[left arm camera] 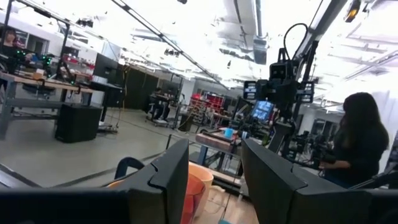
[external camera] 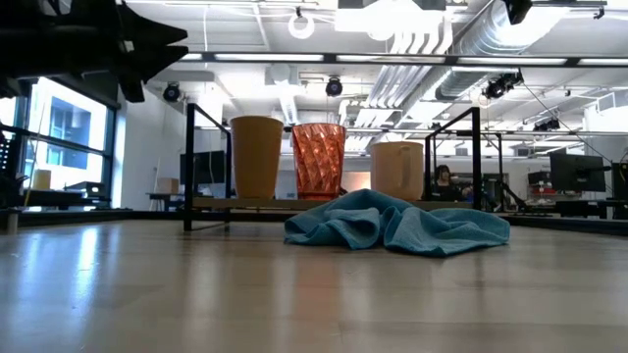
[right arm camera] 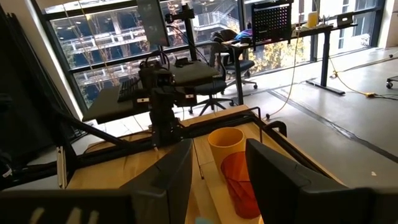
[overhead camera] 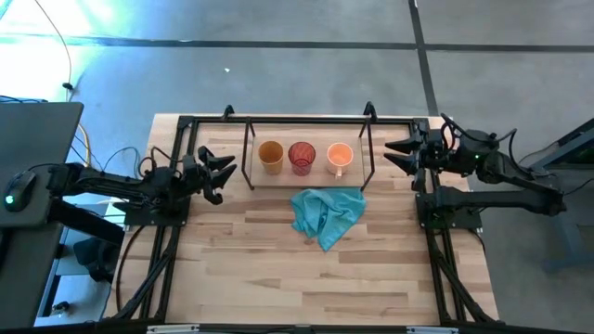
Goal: Stack small to large cups/mugs on shelf
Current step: Return to Home Position
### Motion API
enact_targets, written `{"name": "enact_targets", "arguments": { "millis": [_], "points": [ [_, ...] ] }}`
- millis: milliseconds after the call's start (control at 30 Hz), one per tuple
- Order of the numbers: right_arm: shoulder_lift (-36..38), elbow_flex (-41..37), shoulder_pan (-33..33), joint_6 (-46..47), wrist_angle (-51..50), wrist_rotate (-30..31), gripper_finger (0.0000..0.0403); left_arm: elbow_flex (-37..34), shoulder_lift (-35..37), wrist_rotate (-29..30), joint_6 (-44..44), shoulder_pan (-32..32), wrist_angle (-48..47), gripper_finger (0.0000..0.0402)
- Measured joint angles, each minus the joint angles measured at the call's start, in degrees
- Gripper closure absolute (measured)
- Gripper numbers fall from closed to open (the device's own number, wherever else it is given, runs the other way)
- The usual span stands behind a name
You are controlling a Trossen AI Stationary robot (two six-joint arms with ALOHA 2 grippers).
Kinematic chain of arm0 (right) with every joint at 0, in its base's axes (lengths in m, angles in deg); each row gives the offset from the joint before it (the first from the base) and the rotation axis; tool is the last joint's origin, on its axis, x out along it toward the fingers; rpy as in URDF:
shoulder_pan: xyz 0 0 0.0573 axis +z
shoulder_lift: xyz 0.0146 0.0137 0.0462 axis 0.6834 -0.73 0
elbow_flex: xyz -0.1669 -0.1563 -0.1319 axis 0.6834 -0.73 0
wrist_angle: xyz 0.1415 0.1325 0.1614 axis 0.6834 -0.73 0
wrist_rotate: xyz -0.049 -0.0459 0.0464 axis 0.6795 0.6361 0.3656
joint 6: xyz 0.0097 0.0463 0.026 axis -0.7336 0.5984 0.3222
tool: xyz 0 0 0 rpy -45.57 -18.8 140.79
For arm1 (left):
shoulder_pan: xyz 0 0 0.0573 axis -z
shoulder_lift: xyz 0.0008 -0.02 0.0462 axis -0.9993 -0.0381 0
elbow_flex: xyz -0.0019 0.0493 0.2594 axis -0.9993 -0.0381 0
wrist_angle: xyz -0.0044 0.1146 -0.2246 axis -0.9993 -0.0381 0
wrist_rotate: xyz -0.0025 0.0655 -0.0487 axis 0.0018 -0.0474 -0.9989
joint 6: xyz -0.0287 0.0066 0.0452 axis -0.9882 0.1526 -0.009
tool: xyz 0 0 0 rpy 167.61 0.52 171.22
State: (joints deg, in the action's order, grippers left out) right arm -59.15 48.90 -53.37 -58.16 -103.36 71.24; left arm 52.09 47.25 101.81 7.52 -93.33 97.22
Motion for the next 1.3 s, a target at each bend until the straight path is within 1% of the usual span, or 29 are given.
{"name": "enact_targets", "arguments": {
  "millis": [267,400,467,700,800,867,1067,1167,1300],
  "points": [
    [0.0,0.0,0.0,-0.2,-0.1,0.0,0.0263,0.0,0.4,8.9,3.5,7.9,0.0,0.0263],
    [0.0,0.0,0.0,-0.4,-0.1,0.0,0.0263,0.0,0.4,11.9,5.6,9.9,-0.3,0.0263],
    [0.0,0.0,0.0,-0.4,-0.1,0.0,0.0263,0.0,0.4,11.7,5.8,10.0,-0.4,0.0263],
    [-0.1,0.0,0.0,-0.2,0.6,0.1,0.0263,0.0,0.4,8.4,4.4,10.0,-4.9,0.0264],
    [-0.2,0.0,0.0,0.0,0.7,1.3,0.0263,0.3,0.4,8.2,4.3,10.0,-7.0,0.0264],
    [-0.8,0.0,0.0,0.0,1.5,1.5,0.0263,1.6,0.4,7.5,4.1,10.0,-10.8,0.0264],
    [-2.9,0.0,0.0,0.0,3.2,1.5,0.0263,7.6,0.8,5.7,1.4,10.0,-28.2,0.0264],
    [-4.3,0.0,0.0,0.0,3.4,1.5,0.0263,8.0,3.5,6.0,1.5,10.0,-30.8,0.0264],
    [-5.4,0.0,0.0,0.2,4.2,1.3,0.0263,5.4,12.8,7.5,2.4,10.0,-31.3,0.0271]
  ]
}}
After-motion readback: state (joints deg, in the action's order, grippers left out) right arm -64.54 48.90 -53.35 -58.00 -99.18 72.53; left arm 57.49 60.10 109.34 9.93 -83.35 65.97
